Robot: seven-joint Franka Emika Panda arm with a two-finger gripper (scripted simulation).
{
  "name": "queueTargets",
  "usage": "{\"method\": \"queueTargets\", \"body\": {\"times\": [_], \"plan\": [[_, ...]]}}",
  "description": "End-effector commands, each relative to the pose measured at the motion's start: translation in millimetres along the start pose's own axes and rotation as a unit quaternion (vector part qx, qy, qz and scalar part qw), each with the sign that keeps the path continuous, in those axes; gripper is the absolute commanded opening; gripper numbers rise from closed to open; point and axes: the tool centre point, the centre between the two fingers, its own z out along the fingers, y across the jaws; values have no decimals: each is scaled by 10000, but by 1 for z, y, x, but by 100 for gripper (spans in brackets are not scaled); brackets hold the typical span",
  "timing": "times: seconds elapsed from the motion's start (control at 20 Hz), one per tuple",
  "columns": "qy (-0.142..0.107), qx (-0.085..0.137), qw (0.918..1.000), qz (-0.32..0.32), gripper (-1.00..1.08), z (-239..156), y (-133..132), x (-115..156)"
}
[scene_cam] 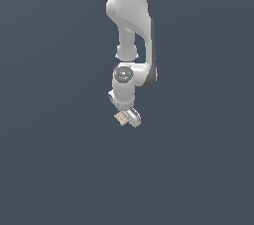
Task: Pick up the object and move it to a goal position.
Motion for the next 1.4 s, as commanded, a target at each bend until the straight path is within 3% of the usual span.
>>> {"method": "queueTargets", "body": {"times": [0.0,0.45,1.35], "plan": [[2,4,10000,3,-100,-9,3,3],[-3,6,10000,8,-100,-72,26,19],[1,-3,10000,17,-100,-259,91,72]]}}
